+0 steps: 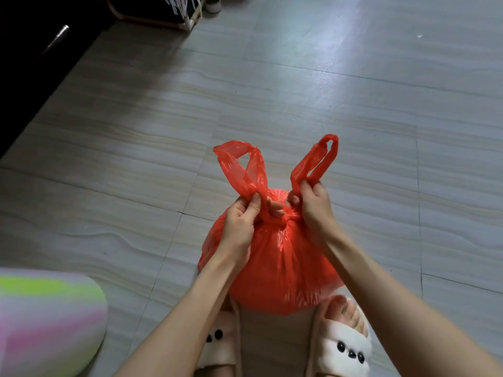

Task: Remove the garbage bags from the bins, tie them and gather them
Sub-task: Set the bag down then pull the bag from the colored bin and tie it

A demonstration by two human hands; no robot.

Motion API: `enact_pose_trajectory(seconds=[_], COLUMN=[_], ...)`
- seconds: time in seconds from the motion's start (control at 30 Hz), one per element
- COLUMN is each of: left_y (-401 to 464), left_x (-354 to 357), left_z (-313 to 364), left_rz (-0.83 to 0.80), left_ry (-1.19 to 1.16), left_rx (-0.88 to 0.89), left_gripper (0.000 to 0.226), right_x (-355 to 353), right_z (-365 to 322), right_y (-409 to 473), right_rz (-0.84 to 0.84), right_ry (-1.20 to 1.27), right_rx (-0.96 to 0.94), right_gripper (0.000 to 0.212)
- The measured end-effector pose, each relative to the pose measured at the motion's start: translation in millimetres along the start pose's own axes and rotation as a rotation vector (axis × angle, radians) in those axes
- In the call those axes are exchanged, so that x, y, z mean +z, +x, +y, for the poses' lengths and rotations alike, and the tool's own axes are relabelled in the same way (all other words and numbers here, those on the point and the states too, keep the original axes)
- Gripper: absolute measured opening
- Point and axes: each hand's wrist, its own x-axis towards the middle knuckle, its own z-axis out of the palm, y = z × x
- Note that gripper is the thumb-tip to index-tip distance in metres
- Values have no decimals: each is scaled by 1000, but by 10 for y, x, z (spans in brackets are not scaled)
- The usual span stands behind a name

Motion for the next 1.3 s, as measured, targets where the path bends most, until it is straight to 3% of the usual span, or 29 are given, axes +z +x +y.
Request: enact_pose_trajectory(seconds=[0.13, 0.27, 0.37, 0.47, 0.57, 0.7, 0.93, 1.03, 1.13, 1.2, 1.3], left_y=[3, -31, -71, -168, -247, -245, -19, 91, 141, 152, 107], left_x=[22, 5, -17, -53, -94, -117, -10, 107, 154, 119, 28], left_z=[-12, -8, -18, -39, -37, -34, -90, -117, -81, -31, -2], left_rz=[29, 54, 53, -11, -62, 14, 82, 124, 51, -74, -287], left_ry=[-76, -127, -21, 97, 169, 173, 599, 918, 1070, 904, 551], left_rx=[-54, -69, -9, 37, 53, 16, 46, 75, 61, -14, -95], left_gripper=[29, 29, 30, 32, 35, 34, 36, 32, 20, 13, 32], right_x=[97, 16, -73, -108, -118, -142, -207, -263, -255, -260, -282], right_z=[11, 85, 124, 102, 97, 151, 277, 269, 205, 162, 93], right_y=[-35, 50, 95, 88, 72, 88, -118, -170, -201, -203, -224], right_rz=[-106, 82, 172, 261, 353, 403, 125, 82, 32, -36, -289], right_ry=[156, 263, 415, 453, 381, 293, -124, -171, -257, -236, 40], right_rx=[114, 288, 492, 505, 480, 460, 9, -113, -170, -129, 29], right_gripper=[20, 31, 32, 38, 30, 27, 28, 29, 32, 31, 27])
